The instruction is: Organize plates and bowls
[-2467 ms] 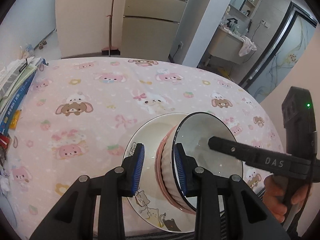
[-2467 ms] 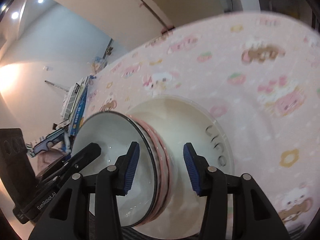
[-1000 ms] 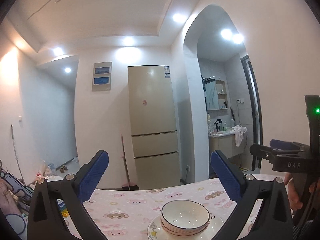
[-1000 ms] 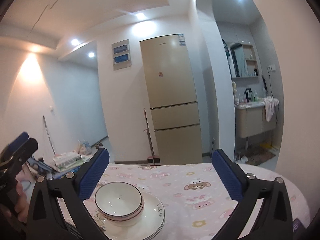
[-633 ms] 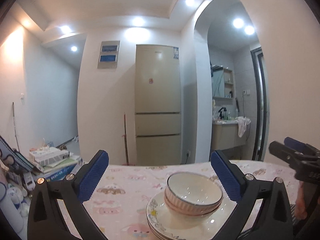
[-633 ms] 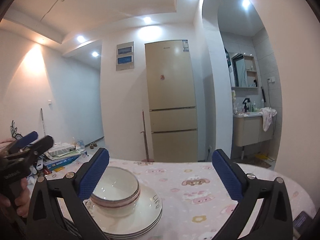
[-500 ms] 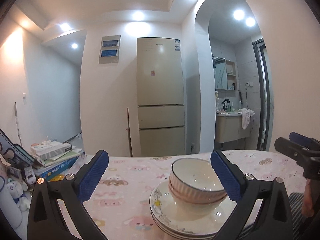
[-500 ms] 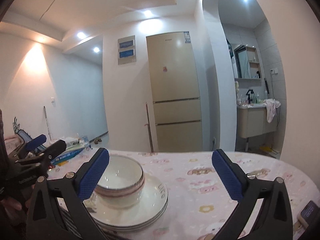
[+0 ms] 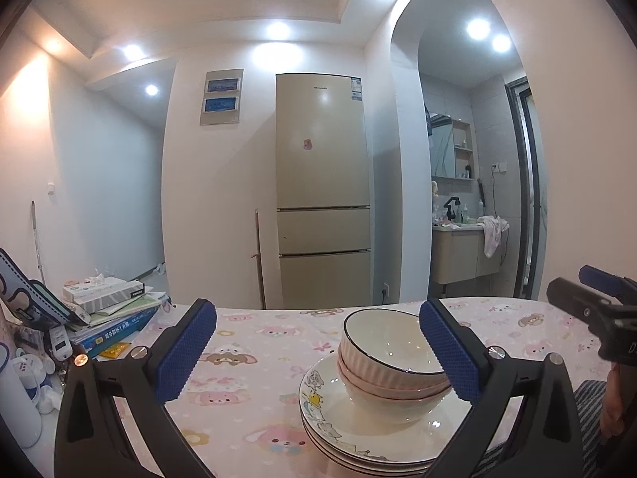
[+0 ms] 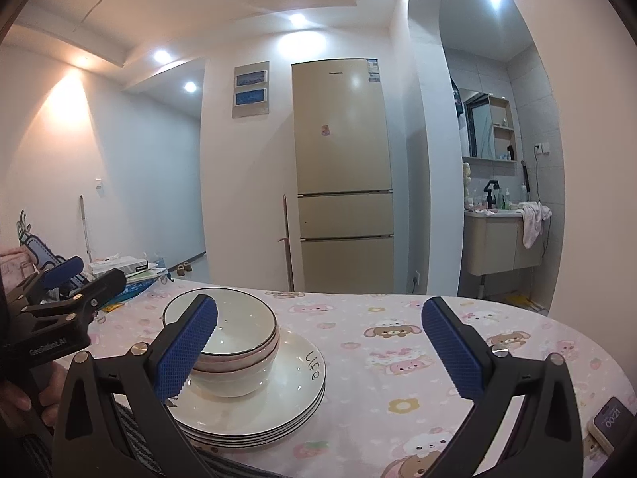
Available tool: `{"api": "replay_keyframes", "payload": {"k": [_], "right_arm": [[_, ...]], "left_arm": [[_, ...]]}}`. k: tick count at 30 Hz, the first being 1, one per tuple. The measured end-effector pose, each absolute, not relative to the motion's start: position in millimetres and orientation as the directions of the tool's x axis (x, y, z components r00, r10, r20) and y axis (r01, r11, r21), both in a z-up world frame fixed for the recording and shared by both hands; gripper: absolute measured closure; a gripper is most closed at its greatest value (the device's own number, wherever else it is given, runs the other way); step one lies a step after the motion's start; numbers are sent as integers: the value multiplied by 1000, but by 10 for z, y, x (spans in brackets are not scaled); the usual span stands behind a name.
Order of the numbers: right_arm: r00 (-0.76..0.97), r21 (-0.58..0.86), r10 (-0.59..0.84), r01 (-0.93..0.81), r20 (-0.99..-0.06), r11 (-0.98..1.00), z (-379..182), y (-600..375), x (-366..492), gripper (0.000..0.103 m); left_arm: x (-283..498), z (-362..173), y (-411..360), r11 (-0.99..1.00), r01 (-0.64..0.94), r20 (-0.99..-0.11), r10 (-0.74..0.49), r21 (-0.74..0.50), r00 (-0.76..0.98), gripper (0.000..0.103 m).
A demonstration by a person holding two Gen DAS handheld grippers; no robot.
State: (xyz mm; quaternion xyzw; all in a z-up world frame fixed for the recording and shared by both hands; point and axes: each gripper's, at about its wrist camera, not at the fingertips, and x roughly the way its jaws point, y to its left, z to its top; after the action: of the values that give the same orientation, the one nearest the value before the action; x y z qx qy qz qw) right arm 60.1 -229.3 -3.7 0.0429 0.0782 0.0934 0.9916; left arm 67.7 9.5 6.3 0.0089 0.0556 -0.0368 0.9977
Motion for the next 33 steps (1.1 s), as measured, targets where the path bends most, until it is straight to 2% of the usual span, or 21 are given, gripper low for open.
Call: {"api": "replay_keyframes", "payload": {"k": [10,26,33], "right_arm": [[973,92,186,-175,-134,980,-44,-2271,579,0],[975,73,179,-171,-131,983,-38,-2249,548,0],[980,17,175,-174,-99,985,-5,-2153,433,0]], "left_arm": [[758,43,131,999,53,-142,-53,2,989,0],[676,33,80,998,50,-102,-47,33,994,0],[669,21,84,998,48,-95,-45,36,994,0]]}}
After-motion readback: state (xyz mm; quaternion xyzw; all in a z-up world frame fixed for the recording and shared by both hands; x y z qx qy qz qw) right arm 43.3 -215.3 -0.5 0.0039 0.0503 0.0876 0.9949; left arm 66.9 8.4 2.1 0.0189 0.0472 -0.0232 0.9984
